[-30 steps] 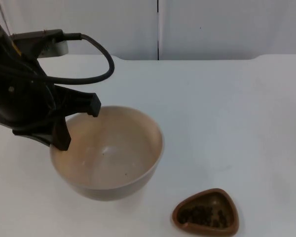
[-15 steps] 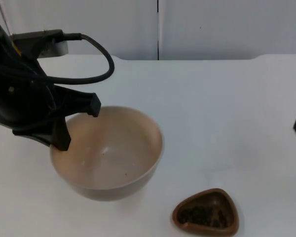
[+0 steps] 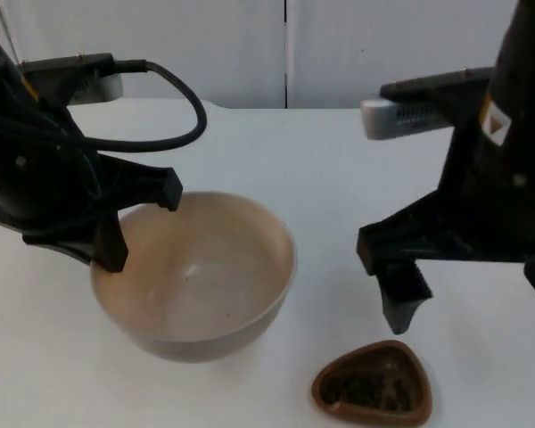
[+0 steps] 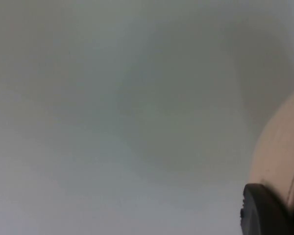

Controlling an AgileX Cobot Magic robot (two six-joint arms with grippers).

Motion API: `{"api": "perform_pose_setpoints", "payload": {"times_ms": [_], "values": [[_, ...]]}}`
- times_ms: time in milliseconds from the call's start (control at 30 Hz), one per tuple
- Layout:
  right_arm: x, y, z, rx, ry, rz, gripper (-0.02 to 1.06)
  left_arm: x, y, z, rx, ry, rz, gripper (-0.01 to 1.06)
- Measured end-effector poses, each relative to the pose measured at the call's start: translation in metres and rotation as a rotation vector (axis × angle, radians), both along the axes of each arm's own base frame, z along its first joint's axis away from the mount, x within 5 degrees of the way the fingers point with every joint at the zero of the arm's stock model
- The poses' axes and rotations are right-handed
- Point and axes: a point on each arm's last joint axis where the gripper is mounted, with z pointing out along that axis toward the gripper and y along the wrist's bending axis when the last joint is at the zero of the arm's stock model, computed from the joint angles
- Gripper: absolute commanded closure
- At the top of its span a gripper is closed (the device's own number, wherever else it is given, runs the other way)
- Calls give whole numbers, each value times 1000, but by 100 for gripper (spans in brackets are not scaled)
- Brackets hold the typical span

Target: Pick up the bowl with the left hand and pour the coffee beans from the cup into the bowl with the right hand.

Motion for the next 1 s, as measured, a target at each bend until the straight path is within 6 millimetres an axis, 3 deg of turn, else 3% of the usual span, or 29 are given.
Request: {"api": "perform_pose_setpoints", "payload": {"times_ms": [300, 667, 1000], "values": [[3, 6, -26, 15, -17, -33, 0, 0, 0, 0, 0, -2, 0, 105], [-12, -16, -65, 20, -37, -148, 0, 1, 0, 0, -2, -10, 2, 105], [-9, -16, -67, 53, -90, -182, 0, 1, 0, 0, -4, -16, 3, 105]]}}
